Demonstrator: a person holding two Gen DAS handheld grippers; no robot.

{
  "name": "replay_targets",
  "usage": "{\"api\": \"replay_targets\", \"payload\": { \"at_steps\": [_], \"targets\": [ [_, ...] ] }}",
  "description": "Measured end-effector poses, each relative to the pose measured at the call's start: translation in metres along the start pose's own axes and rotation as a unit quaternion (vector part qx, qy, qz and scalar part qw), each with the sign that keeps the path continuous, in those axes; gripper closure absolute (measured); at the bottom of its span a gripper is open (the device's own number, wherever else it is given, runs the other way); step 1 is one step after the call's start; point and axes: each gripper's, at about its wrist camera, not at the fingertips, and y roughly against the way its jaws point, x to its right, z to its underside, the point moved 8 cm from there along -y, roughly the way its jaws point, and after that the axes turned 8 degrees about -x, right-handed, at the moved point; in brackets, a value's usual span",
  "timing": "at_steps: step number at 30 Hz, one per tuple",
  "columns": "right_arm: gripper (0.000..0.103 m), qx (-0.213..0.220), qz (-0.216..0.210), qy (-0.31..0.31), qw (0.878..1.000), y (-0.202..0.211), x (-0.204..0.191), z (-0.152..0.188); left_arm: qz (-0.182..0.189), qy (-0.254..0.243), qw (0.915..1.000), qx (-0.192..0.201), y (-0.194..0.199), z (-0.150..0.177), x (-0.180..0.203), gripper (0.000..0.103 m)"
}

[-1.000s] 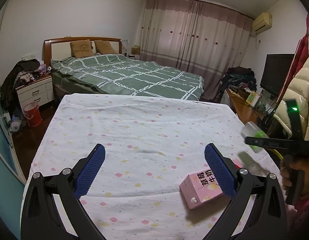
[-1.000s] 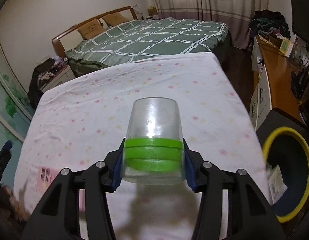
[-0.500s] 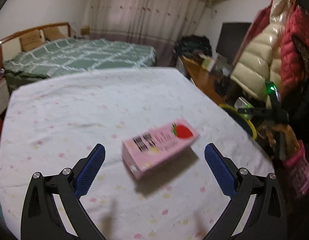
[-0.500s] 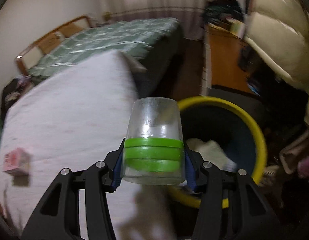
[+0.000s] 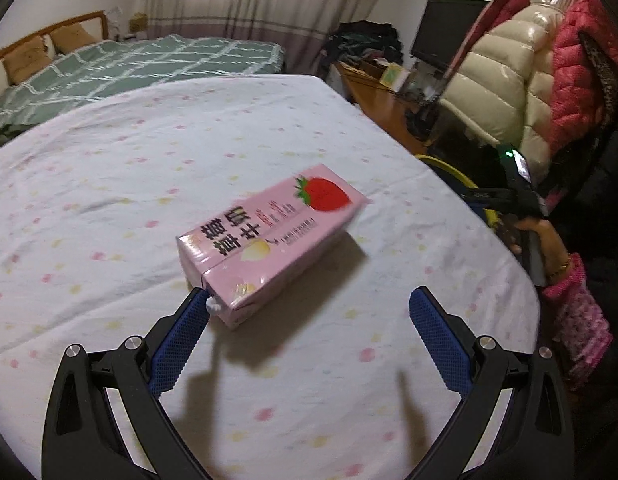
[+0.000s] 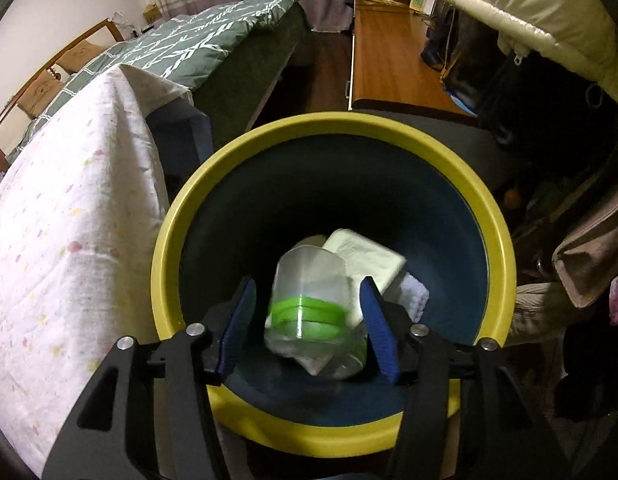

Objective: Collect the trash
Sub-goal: 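Grasp the pink strawberry milk carton with the left tool, then carry the pink carton with the left tool and release it into the bin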

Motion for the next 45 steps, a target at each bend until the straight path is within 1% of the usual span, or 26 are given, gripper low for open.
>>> {"api": "replay_targets", "payload": {
  "at_steps": [3,6,9,10,12,13,15,16,18,20,22,27,30,33,35,36,38,41,45],
  "targets": [
    [0.050,0.007,-0.002,-0.001,1.000,0.003,0.003,-0.005,0.016,-0.017,0.9997,-0.010,-0.007,0.001,0.022,0.005],
    [0.050,0.016,-0.003,0.000,1.000,0.008,0.003,-0.010,0.040,-0.040,0.9982,-0.021,-0.013,0.002,0.050,0.005],
    [0.050,0.022,-0.006,0.001,1.000,0.015,0.005,-0.010,0.063,-0.076,0.9947,-0.029,-0.015,0.004,0.085,0.005],
    [0.050,0.026,-0.006,0.002,1.000,0.017,0.005,-0.009,0.064,-0.086,0.9938,-0.028,-0.013,0.004,0.091,0.005],
    [0.050,0.030,-0.007,0.003,1.000,0.021,0.005,-0.009,0.051,-0.103,0.9932,-0.020,-0.006,0.001,0.099,0.005],
    [0.050,0.033,-0.008,0.004,0.999,0.023,0.006,-0.008,0.037,-0.103,0.9939,-0.013,0.003,-0.003,0.099,0.005],
    [0.050,0.038,-0.009,0.005,0.999,0.026,0.006,-0.008,0.007,-0.090,0.9959,-0.009,0.010,-0.014,0.094,0.005],
    [0.050,0.039,-0.011,0.005,0.999,0.027,0.006,-0.008,-0.014,-0.076,0.9970,-0.011,0.011,-0.022,0.087,0.005],
    [0.050,0.040,-0.014,0.005,0.999,0.028,0.005,-0.008,-0.036,-0.046,0.9981,-0.020,0.009,-0.034,0.072,0.005],
    [0.050,0.040,-0.018,0.004,0.999,0.027,0.004,-0.009,-0.057,-0.006,0.9974,-0.044,-0.007,-0.047,0.056,0.005],
    [0.050,0.038,-0.023,0.005,0.999,0.026,0.002,-0.008,-0.064,0.010,0.9959,-0.063,-0.022,-0.054,0.049,0.005],
    [0.050,0.035,-0.031,0.008,0.999,0.024,0.000,-0.006,-0.089,0.015,0.9889,-0.118,-0.061,-0.064,0.040,0.006],
    [0.050,0.033,-0.034,0.008,0.999,0.023,0.002,-0.007,-0.101,0.014,0.9852,-0.138,-0.078,-0.069,0.041,0.012],
    [0.050,0.032,-0.037,0.006,0.999,0.020,0.003,-0.007,-0.112,0.013,0.9806,-0.160,-0.092,-0.072,0.037,0.021],
    [0.050,0.031,-0.040,0.005,0.999,0.018,0.004,-0.006,-0.116,0.012,0.9779,-0.174,-0.101,-0.074,0.037,0.023],
    [0.050,0.031,-0.043,0.004,0.999,0.018,0.005,-0.005,-0.122,0.010,0.9757,-0.182,-0.105,-0.074,0.036,0.027],
    [0.050,0.032,-0.046,0.004,0.998,0.019,0.007,-0.004,-0.132,0.003,0.9739,-0.185,-0.107,-0.075,0.036,0.030],
    [0.050,0.034,-0.053,0.003,0.998,0.020,0.010,-0.003,-0.139,0.002,0.9721,-0.189,-0.107,-0.077,0.036,0.037],
    [0.050,0.039,-0.061,0.003,0.997,0.024,0.012,-0.002,-0.143,-0.002,0.9709,-0.192,-0.107,-0.078,0.040,0.050]
  ]
}}
